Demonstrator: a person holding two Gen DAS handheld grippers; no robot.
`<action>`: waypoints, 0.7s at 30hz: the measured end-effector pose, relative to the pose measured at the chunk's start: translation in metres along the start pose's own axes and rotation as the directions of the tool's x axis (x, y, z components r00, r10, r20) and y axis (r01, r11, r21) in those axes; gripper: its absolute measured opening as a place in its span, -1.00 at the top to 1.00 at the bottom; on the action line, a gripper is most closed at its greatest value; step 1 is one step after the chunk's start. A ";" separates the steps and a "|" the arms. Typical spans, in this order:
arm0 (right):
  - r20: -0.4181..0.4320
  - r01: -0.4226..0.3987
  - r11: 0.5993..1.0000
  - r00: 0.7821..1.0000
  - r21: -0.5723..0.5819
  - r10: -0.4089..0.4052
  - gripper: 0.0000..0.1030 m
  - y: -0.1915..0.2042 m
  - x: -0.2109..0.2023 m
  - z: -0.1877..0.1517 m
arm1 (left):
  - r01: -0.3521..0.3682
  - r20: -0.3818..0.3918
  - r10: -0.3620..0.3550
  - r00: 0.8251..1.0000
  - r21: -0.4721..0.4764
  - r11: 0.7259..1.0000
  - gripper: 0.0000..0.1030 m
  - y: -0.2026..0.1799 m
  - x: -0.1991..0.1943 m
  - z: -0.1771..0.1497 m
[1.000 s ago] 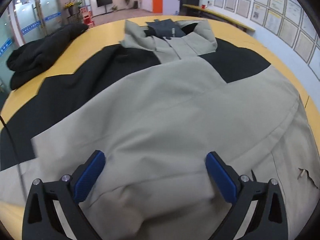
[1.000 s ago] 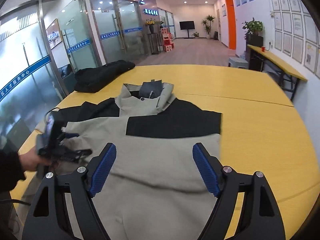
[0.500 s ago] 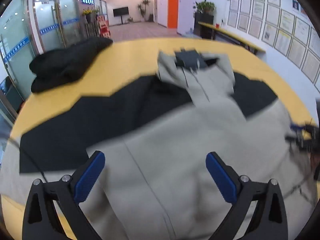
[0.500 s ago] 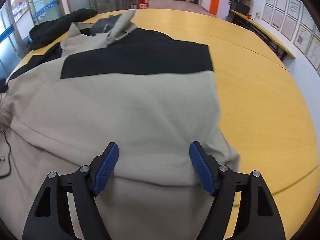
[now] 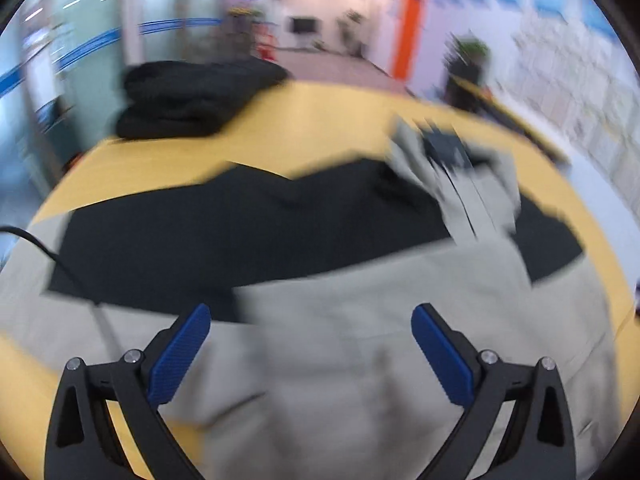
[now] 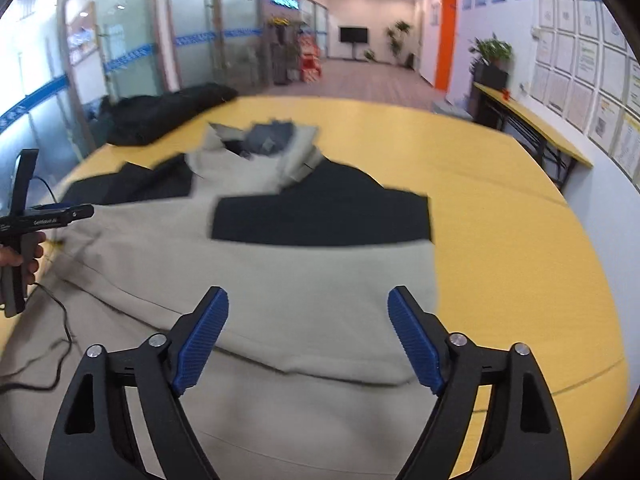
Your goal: Fold clothes
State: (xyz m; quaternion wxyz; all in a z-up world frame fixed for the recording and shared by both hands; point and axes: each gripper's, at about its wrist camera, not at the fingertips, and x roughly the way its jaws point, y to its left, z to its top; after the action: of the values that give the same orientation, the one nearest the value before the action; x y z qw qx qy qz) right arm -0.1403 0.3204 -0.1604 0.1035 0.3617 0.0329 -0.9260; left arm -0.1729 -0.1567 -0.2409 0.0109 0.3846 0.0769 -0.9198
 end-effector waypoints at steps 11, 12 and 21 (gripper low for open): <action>0.007 -0.332 0.939 0.943 -0.087 0.334 -0.63 0.149 0.025 0.030 | -0.140 -0.068 0.144 0.987 -0.803 0.579 -0.99 0.325 -0.046 -0.014; 0.002 -0.350 0.932 0.936 -0.095 0.351 -0.63 0.163 0.026 0.033 | -0.136 -0.077 0.126 0.989 -0.810 0.570 -0.99 0.340 -0.039 -0.014; 0.002 -0.357 0.933 0.934 -0.049 0.357 -0.63 0.199 0.040 0.018 | -0.023 0.001 0.039 0.999 -0.799 0.600 -0.79 0.376 -0.008 -0.019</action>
State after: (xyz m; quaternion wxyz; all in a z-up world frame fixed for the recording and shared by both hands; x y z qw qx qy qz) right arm -0.1377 0.1169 -0.1713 0.2788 0.3540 -0.0117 -0.8926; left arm -0.1241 -0.5261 -0.2986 0.1980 0.3322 0.4729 -0.7917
